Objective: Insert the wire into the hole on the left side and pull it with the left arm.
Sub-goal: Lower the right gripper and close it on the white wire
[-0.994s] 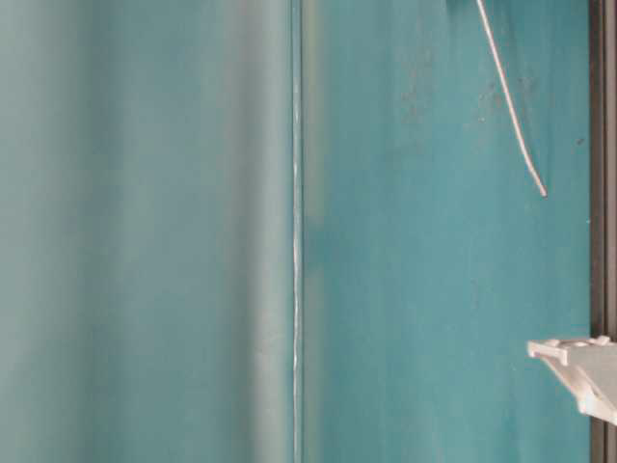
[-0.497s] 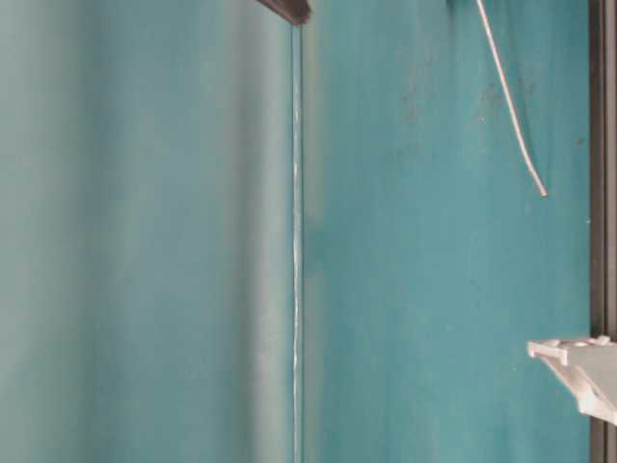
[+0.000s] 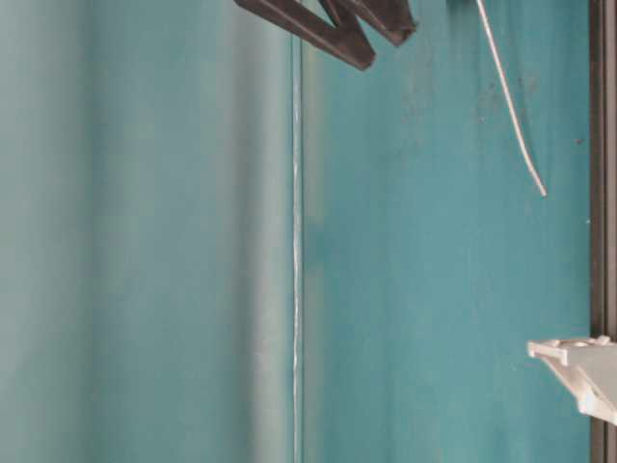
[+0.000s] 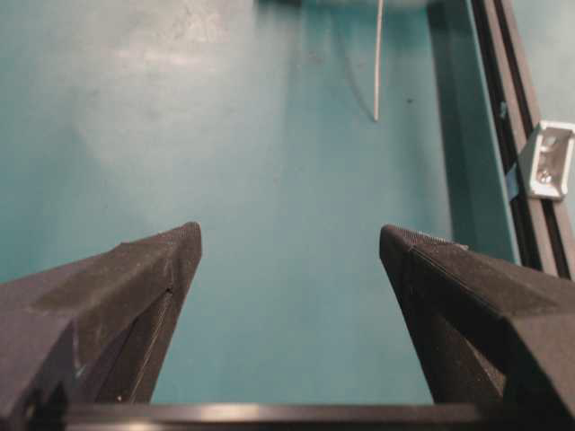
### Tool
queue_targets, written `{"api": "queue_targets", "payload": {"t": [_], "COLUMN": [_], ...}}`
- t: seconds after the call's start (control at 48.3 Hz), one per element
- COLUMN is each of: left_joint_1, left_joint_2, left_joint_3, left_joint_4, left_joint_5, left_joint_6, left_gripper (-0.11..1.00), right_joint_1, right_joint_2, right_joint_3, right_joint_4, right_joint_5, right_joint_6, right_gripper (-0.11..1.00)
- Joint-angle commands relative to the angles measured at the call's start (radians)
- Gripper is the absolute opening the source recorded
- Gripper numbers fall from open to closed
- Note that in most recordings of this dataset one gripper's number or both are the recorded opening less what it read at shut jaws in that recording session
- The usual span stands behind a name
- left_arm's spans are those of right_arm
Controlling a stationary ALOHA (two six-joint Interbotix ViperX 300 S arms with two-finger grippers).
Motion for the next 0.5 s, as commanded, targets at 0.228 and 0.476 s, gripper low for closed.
{"api": "queue_targets", "payload": {"t": [0.228,0.476], "left_joint_1": [0.0,0.0], "left_joint_2": [0.008,0.008], "left_joint_3": [-0.02,-0.02], "left_joint_4": [0.0,0.0], "left_joint_5": [-0.011,-0.011], "left_joint_6": [0.002,0.002], "left_gripper": [0.67,0.67], "right_joint_1": [0.002,0.014], "right_joint_2": [0.064,0.11], "right_joint_3": [-0.049,-0.072], "right_joint_4": [0.0,0.0], "right_joint_5": [-0.003,-0.003], "right_joint_6": [0.014,0.014], "right_gripper": [0.75,0.75]}}
